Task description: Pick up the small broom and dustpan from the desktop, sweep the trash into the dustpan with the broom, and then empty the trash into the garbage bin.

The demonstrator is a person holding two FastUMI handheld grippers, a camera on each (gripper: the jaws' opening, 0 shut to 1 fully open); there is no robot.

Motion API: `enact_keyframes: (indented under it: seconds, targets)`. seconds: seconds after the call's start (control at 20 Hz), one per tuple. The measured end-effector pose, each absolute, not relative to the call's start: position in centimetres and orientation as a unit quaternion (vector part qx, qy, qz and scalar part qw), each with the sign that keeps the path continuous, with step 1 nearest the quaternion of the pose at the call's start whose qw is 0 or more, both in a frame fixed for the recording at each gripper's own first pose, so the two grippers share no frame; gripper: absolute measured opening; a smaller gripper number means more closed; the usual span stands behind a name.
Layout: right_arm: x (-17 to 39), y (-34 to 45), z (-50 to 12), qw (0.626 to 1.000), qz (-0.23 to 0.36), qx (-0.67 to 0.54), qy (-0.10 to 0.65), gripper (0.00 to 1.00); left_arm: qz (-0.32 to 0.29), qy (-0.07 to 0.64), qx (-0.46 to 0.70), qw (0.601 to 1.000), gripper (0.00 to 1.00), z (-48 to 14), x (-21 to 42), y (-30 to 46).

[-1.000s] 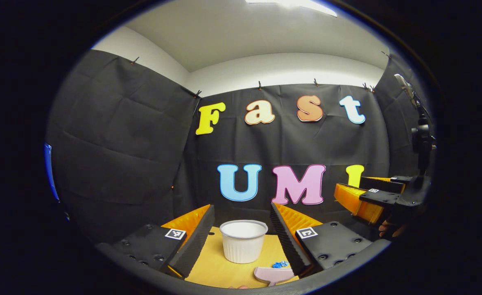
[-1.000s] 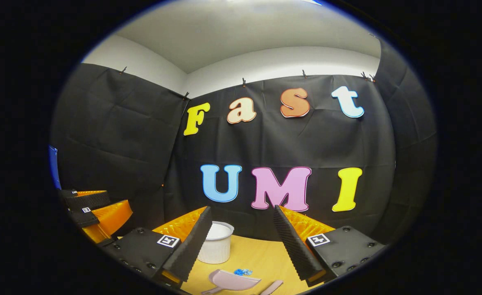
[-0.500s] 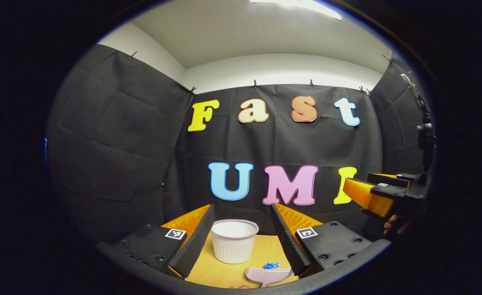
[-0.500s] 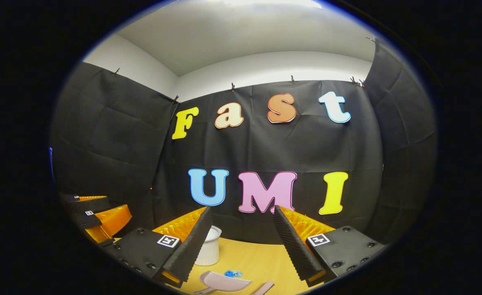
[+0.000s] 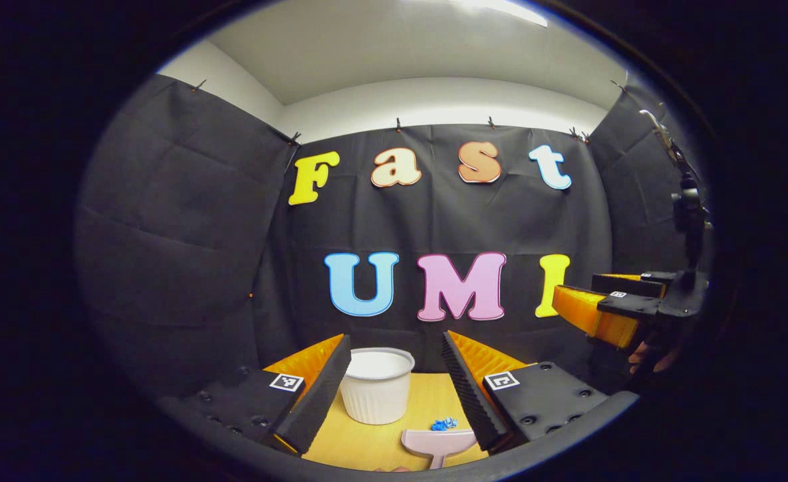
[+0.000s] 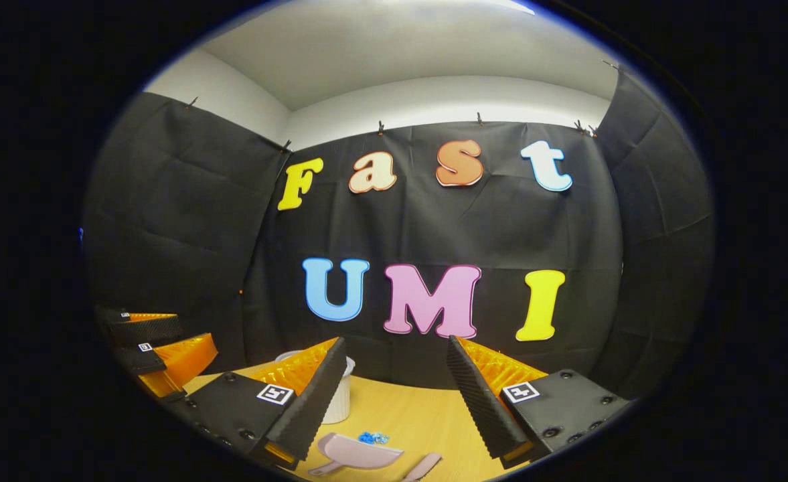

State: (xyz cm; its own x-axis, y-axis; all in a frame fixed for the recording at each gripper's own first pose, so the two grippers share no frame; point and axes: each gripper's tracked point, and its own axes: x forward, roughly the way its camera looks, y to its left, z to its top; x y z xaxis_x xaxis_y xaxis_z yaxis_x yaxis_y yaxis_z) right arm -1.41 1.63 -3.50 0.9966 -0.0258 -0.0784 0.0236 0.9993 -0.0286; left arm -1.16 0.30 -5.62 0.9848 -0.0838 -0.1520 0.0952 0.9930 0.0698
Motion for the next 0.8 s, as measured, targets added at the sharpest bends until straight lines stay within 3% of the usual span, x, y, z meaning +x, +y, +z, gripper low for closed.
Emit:
enact_keyframes:
  seconds: [0.05,0.2,0.35,0.4,0.45,0.5,0.8]
  targets:
    - [-1.6,1.7,-4.8,0.998,-0.016,-0.009,0.059,0.93,-0.059,0.101,0.045,0.992,0.8,-7.6,-1.3,0.3]
    - [-1.9,1.3,-8.1,0.995,-0.039,-0.004,0.094,0.97,-0.117,0.174,0.032,0.977,0.8,-12.3,-0.9,-1.1]
    - [-1.8,0.0,-12.9,0.986,-0.071,0.004,0.154,0.93,-0.158,0.258,0.012,0.953,0.81,-17.8,-0.1,-2.5]
    - [-2.0,-0.3,-14.7,0.98,-0.08,0.015,0.181,0.97,-0.168,0.296,0.004,0.94,0.81,-19.7,0.0,-3.3]
    - [-2.1,-0.7,-16.4,0.974,-0.091,0.029,0.207,0.93,-0.175,0.325,-0.008,0.929,0.81,-21.4,0.3,-4.0]
    - [-2.1,-1.5,-18.3,0.967,-0.102,0.04,0.228,0.97,-0.177,0.352,-0.016,0.919,0.8,-23.0,0.5,-4.4]
    - [-3.0,-3.9,-30.8,0.892,-0.155,0.137,0.403,0.98,-0.17,0.507,0.029,0.844,0.83,-30.3,0.4,-6.2]
